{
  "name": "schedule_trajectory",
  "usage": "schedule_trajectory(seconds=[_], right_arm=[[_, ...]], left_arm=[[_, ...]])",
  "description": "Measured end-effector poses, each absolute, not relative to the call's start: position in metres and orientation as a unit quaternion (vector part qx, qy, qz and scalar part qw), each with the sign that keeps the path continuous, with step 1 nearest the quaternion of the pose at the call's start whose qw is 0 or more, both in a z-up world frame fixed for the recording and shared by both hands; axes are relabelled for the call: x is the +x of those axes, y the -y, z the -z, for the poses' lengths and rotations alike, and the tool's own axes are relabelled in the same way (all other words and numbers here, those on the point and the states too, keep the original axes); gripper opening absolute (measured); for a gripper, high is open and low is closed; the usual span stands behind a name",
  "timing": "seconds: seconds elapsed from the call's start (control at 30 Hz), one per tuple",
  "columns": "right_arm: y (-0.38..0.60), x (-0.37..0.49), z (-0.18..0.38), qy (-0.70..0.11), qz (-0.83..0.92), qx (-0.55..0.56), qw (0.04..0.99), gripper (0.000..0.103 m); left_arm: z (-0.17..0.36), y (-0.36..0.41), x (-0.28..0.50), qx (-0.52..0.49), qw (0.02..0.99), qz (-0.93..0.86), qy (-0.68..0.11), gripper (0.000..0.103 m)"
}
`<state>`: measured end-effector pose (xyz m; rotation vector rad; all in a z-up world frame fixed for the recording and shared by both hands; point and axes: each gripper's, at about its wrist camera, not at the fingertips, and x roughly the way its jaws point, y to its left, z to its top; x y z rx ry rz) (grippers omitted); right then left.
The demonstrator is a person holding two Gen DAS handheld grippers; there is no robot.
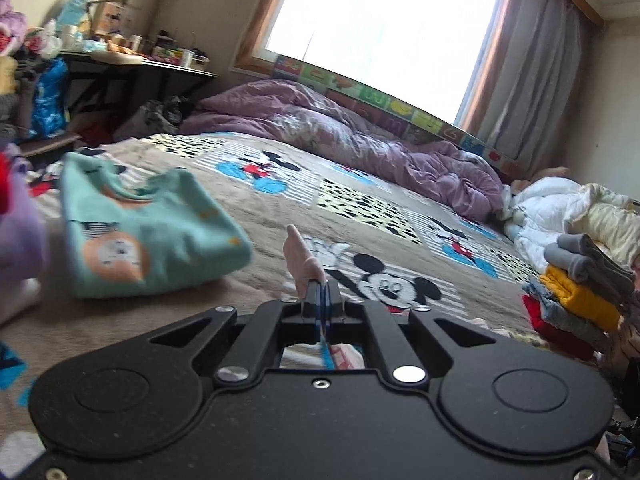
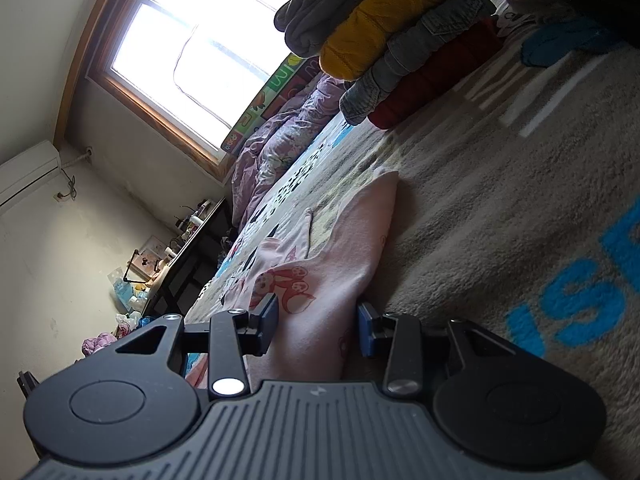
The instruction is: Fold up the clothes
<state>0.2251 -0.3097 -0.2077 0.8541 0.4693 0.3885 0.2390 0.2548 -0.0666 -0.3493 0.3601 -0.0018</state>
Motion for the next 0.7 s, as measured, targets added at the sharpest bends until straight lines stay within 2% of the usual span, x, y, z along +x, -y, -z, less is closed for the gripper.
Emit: schedule_trajectory(seconds=[0.7], right_arm=[[0.306, 0.226, 0.206, -0.23, -0.178, 0.399, 0.87, 0.041]], left_arm=[[0.096, -0.306, 0.165, -0.161, 0.962, -0.068, -0.208, 0.0]])
